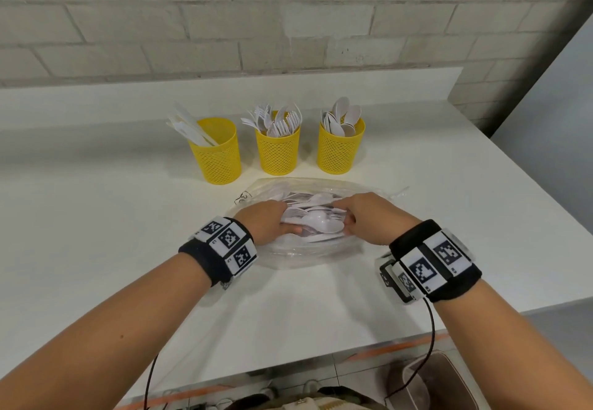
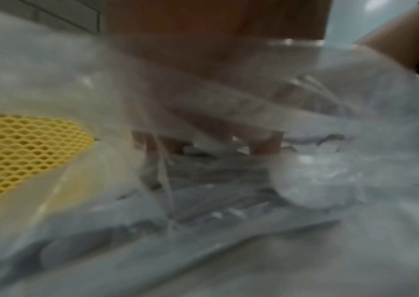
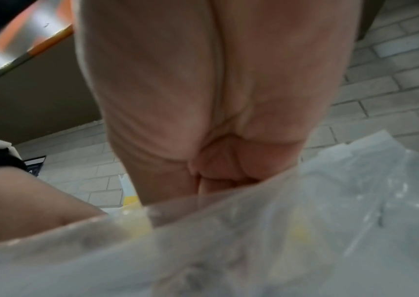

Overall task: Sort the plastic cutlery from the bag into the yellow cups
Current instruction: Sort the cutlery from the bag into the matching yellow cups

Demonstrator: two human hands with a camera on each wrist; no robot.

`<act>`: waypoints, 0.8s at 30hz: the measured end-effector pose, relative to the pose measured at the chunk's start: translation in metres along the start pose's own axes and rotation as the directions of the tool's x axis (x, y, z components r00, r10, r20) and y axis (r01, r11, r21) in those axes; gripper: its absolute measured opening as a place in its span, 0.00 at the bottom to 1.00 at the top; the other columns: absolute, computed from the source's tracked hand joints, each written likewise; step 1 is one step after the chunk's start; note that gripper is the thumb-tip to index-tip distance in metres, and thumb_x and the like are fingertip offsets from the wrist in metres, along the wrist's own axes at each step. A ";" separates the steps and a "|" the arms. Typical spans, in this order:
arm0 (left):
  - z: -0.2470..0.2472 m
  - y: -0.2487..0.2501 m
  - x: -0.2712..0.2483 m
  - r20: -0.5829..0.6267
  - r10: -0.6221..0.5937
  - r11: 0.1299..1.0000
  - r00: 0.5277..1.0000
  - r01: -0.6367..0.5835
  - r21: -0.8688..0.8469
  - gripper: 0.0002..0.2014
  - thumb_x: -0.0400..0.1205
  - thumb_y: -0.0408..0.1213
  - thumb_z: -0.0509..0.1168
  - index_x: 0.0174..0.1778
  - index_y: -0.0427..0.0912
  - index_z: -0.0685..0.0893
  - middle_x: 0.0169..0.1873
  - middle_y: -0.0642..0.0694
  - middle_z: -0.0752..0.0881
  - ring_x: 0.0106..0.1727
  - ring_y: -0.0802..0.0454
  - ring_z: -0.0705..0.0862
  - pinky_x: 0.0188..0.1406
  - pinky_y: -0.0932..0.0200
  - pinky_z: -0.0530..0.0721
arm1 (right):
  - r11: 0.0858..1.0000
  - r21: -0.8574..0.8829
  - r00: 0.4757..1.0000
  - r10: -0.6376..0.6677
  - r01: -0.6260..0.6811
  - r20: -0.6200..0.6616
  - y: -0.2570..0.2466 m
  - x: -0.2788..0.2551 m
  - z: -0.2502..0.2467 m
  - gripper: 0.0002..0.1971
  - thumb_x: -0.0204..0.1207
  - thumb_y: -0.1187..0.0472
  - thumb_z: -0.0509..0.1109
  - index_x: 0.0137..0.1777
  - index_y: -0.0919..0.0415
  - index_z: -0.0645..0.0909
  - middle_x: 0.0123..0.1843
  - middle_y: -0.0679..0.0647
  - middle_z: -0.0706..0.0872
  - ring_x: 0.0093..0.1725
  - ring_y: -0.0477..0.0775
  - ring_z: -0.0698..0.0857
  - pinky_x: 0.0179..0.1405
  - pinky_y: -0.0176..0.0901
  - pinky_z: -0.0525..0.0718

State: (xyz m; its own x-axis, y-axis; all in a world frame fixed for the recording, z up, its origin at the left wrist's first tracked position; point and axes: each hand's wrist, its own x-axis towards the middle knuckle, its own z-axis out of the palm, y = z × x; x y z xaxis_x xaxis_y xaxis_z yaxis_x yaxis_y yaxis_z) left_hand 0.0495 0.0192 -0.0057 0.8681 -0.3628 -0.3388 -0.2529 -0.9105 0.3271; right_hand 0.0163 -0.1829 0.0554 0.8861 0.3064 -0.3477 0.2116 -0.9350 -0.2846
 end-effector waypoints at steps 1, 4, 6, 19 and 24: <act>0.000 0.000 -0.001 0.005 0.004 1.000 1.000 -0.004 0.019 0.27 0.79 0.60 0.62 0.57 0.37 0.78 0.56 0.38 0.84 0.57 0.41 0.82 0.49 0.53 0.75 | 1.000 0.000 1.000 -0.008 0.008 -0.009 0.000 -0.002 0.000 0.28 0.78 0.69 0.62 0.78 0.55 0.67 0.70 0.58 0.81 0.69 0.58 0.78 0.66 0.41 0.73; -0.001 -0.003 -0.002 0.028 0.039 0.999 0.999 -0.040 0.031 0.25 0.81 0.57 0.61 0.55 0.36 0.78 0.55 0.37 0.83 0.53 0.42 0.81 0.46 0.55 0.73 | 0.994 0.095 0.993 -0.040 0.050 -0.107 0.002 -0.008 -0.005 0.25 0.78 0.68 0.60 0.76 0.53 0.71 0.63 0.57 0.85 0.63 0.56 0.81 0.59 0.38 0.74; -0.005 -0.007 -0.003 0.049 0.068 0.998 0.996 -0.068 -0.007 0.22 0.80 0.56 0.63 0.55 0.38 0.78 0.56 0.38 0.84 0.49 0.44 0.80 0.44 0.55 0.73 | 0.966 0.231 0.975 -0.064 0.113 -0.212 0.005 -0.010 -0.011 0.23 0.76 0.66 0.64 0.71 0.52 0.76 0.50 0.53 0.86 0.49 0.50 0.83 0.50 0.33 0.74; -0.035 -0.013 -0.015 0.228 0.144 0.987 0.963 -0.123 -0.105 0.29 0.79 0.35 0.63 0.78 0.44 0.67 0.70 0.46 0.77 0.69 0.49 0.76 0.71 0.53 0.73 | 0.838 0.095 0.732 -0.407 0.537 -0.546 -0.055 0.005 -0.019 0.18 0.74 0.67 0.70 0.63 0.54 0.83 0.44 0.50 0.86 0.34 0.45 0.80 0.41 0.34 0.79; -0.041 -0.022 -0.017 0.082 0.195 0.938 0.977 -0.161 -0.308 0.10 0.80 0.30 0.56 0.43 0.45 0.82 0.54 0.42 0.83 0.55 0.49 0.79 0.60 0.54 0.76 | 0.851 0.134 0.836 -0.448 0.507 -0.318 -0.067 0.017 0.021 0.25 0.69 0.67 0.75 0.67 0.53 0.78 0.49 0.53 0.88 0.42 0.49 0.83 0.49 0.44 0.82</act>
State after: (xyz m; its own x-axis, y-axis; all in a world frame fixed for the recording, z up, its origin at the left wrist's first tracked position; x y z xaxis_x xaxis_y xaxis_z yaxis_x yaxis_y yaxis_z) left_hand 0.0578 0.0537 0.0289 0.7641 -0.5483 -0.3400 -0.2450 -0.7341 0.6333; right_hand 0.0088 -0.1111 0.0501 0.7767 0.6182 0.1208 0.5743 -0.6164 -0.5387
